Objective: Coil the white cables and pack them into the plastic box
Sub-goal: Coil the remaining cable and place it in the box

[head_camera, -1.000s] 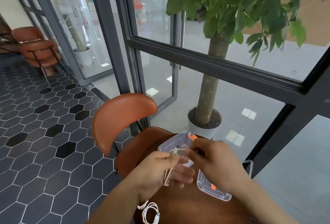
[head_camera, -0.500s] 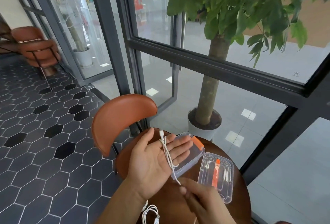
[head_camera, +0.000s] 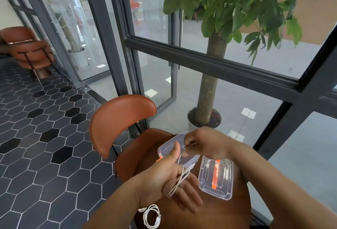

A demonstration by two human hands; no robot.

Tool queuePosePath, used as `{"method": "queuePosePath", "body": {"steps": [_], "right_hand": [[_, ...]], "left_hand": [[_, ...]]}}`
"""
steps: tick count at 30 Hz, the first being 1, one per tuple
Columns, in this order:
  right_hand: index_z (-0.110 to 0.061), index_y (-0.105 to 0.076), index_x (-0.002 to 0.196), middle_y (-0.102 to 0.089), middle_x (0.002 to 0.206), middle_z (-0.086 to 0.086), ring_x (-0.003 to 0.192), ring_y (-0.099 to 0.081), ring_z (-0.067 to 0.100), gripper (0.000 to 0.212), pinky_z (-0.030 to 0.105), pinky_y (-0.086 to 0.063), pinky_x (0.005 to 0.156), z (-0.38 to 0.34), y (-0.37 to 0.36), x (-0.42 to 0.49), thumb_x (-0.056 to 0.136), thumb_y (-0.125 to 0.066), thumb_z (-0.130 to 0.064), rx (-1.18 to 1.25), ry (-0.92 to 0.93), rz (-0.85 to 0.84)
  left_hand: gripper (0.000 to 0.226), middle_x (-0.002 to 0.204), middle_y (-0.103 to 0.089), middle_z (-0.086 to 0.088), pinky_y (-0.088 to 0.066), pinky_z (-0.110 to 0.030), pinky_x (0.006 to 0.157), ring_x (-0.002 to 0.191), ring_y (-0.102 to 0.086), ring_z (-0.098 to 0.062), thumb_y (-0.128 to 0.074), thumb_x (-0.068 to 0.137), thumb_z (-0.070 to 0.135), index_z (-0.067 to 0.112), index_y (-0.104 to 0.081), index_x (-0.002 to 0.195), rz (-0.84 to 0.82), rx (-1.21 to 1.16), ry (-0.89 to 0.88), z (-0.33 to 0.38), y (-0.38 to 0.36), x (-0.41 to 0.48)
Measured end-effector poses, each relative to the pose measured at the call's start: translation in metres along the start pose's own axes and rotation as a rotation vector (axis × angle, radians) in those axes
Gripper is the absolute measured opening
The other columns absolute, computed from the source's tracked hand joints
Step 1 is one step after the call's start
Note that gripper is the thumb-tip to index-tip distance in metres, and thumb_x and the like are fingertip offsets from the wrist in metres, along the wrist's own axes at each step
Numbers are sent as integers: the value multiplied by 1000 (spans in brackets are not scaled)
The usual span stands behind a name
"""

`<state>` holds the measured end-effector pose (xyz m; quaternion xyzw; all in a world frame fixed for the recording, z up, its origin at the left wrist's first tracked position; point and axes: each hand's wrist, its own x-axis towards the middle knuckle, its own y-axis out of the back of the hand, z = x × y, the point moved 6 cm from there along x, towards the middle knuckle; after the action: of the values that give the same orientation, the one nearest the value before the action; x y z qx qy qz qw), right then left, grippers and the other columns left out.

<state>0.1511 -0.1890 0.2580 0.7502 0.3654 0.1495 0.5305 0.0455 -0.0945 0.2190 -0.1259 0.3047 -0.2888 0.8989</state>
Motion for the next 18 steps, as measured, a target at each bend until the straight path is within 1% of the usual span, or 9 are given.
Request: {"method": "queuePosePath", "body": {"steps": [4, 6, 8, 9, 10, 12, 15, 16, 18], "right_hand": [[-26, -72, 99, -72, 95, -4, 86, -68, 20, 21, 39, -58, 71, -42, 19, -13, 97, -53, -34, -317, 55, 217], [-25, -71, 93, -68, 88, -4, 78, -67, 23, 19, 35, -55, 62, -58, 21, -27, 95, -52, -29, -328, 45, 406], [-26, -70, 87, -67, 79, -5, 66, -66, 22, 12, 33, -53, 51, -66, 14, -43, 82, -59, -29, -242, -5, 545], [-28, -70, 88, -68, 75, -6, 61, -66, 19, 15, 30, -51, 47, -66, 8, -50, 74, -63, -28, -183, -23, 599], [-31, -70, 91, -69, 72, -8, 58, -64, 17, 21, 28, -50, 45, -67, 0, -55, 71, -67, -27, -123, -34, 639], [-36, -65, 100, -70, 72, -8, 57, -65, 16, 21, 29, -49, 47, -64, -21, -61, 79, -65, -32, 63, -69, 681], [-41, -51, 106, -71, 67, -6, 57, -65, 13, 26, 29, -48, 52, -51, -49, -71, 84, -45, -54, 290, -142, 723], [-43, -50, 107, -71, 65, -7, 57, -65, 10, 27, 24, -48, 55, -48, -58, -75, 85, -45, -57, 352, -151, 702], [-44, -58, 103, -70, 66, -9, 59, -65, 5, 16, 14, -45, 57, -44, -79, -83, 93, -54, -56, 548, -140, 628]], "left_hand": [[107, 107, -66, -36, -56, -32, 63, 87, -69, -38, -20, 74, 85, -5, -68, 106, 111, -66, -34, -2, 14, 0], [104, 107, -69, -31, -52, -33, 63, 91, -69, -37, -17, 79, 81, -2, -66, 120, 169, -124, -134, -2, 21, 4], [96, 102, -71, -21, -48, -39, 68, 86, -69, -32, -18, 84, 77, 5, -59, 133, 238, -258, -260, 2, 23, 5], [93, 104, -71, -19, -49, -41, 73, 88, -68, -32, -21, 85, 76, 7, -56, 137, 257, -343, -322, 6, 24, 4], [93, 113, -69, -22, -50, -44, 83, 99, -67, -36, -24, 85, 76, 7, -53, 141, 253, -404, -375, 10, 24, 3], [95, 134, -58, -31, -47, -49, 100, 127, -55, -44, -27, 86, 77, 3, -49, 142, 223, -489, -433, 17, 21, 0], [95, 132, -61, -30, -43, -51, 106, 128, -56, -42, -35, 82, 74, -3, -45, 138, 268, -556, -506, 21, 25, -1], [95, 131, -62, -28, -40, -51, 109, 127, -57, -41, -36, 81, 73, -2, -44, 139, 287, -555, -521, 21, 27, -1], [95, 133, -61, -28, -35, -52, 114, 127, -57, -41, -39, 81, 71, -2, -42, 141, 287, -587, -559, 25, 29, -3]]}}
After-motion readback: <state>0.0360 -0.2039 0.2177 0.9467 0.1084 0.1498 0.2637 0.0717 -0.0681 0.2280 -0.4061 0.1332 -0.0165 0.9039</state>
